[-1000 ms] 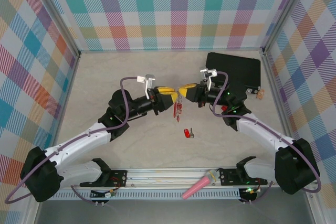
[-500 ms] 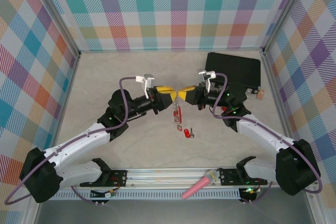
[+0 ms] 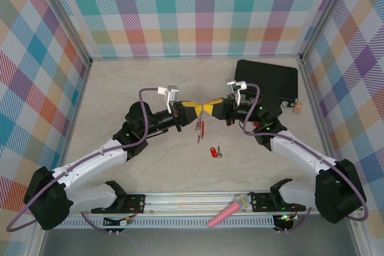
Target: Put the keys on the keyring
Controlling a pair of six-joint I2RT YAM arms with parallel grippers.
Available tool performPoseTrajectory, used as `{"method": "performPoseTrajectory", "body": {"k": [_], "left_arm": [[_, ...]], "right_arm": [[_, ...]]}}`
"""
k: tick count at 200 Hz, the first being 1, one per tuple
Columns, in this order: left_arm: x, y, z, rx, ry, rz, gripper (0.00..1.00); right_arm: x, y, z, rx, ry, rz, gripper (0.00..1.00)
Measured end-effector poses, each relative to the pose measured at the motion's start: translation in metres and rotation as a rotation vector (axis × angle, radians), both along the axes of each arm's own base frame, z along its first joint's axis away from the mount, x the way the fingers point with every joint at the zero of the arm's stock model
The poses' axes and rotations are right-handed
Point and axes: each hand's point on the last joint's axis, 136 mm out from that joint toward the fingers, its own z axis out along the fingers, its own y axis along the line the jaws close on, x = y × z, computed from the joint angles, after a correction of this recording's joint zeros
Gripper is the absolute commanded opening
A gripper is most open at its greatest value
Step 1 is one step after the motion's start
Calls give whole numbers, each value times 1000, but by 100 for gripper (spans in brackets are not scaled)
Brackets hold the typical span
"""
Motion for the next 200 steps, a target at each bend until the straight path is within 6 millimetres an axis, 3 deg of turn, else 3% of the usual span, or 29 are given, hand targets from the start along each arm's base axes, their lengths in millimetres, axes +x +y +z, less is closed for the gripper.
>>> {"method": "performPoseTrajectory", "body": {"k": [38,66,98,116,173,190,200], "left_arm": [[-2,-2,0,-6,1,-18,0],[-2,-3,0,-8,4,-23,0],[-2,-3,-6,21,3,-21,0],[-1,-2,-15,63,4,-12,0],[-1,8,-27,197,-47,30,0],[-2,10,-32,231,-65,32,0],[-3,11,-36,253,-68,31,0]], "right_arm": [[0,0,-1,-1,2,-1,0],[0,0,-1,-1,2,-2,0],[3,-2,-5,-22,15,-35,42],[4,-7,-7,-44,16,-84,44],[6,-31,-18,-121,-7,-285,74],[10,-35,-28,-160,4,-324,73],[12,-36,-34,-179,9,-332,66]]}}
